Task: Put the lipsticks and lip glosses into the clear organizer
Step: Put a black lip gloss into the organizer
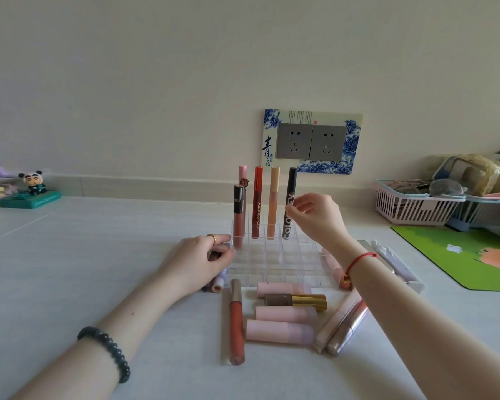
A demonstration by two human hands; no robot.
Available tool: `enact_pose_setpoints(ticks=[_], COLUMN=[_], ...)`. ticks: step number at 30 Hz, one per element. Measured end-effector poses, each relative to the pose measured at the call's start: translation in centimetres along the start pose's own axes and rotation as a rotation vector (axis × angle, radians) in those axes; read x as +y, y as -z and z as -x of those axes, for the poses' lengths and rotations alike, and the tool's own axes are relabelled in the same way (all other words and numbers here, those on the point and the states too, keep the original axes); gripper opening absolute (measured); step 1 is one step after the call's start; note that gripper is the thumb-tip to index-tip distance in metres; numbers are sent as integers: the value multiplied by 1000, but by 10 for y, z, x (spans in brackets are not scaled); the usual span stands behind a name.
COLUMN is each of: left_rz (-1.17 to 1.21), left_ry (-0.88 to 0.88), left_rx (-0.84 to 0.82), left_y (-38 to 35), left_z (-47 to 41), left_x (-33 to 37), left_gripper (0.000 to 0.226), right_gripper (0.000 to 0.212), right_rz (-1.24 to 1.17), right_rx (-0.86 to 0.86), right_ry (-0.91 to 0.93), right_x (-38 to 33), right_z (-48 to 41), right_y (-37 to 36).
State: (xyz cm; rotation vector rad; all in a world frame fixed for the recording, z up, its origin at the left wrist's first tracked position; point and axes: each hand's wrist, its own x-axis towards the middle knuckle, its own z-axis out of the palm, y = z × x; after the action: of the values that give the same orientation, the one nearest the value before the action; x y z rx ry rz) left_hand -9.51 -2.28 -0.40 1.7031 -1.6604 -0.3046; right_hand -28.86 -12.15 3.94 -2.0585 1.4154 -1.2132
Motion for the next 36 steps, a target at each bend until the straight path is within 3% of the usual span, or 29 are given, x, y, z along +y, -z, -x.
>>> enact_pose_setpoints(ticks=[12, 15, 18, 23, 28, 33, 36], left_rz=[-30, -8, -36, -36, -34, 17, 35], left_ry=[-14, -3, -15, -26, -24, 18, 17], left_rx=[22, 11, 9, -1, 11, -4, -6], left_y=[-1, 0, 0, -1, -1, -1, -2], left_z=[0, 1, -1, 0, 1, 1, 1], left_x=[1, 2, 3, 5, 6, 7, 7], left_gripper=[47, 42, 37, 39, 41, 42, 42], right_gripper=[4, 20, 37, 23, 9, 8, 8], right_rz=[23, 59, 80, 39, 149, 281, 281], right_rx=[-8, -10, 58, 177, -70, -487, -573], right_ry=[14, 39, 105, 336, 503, 352, 303], right_x=[5, 6, -4, -25, -3, 30, 35], right_z=[0, -1, 3, 25, 62, 81, 82], right_y=[0, 3, 19, 64, 86, 87, 86])
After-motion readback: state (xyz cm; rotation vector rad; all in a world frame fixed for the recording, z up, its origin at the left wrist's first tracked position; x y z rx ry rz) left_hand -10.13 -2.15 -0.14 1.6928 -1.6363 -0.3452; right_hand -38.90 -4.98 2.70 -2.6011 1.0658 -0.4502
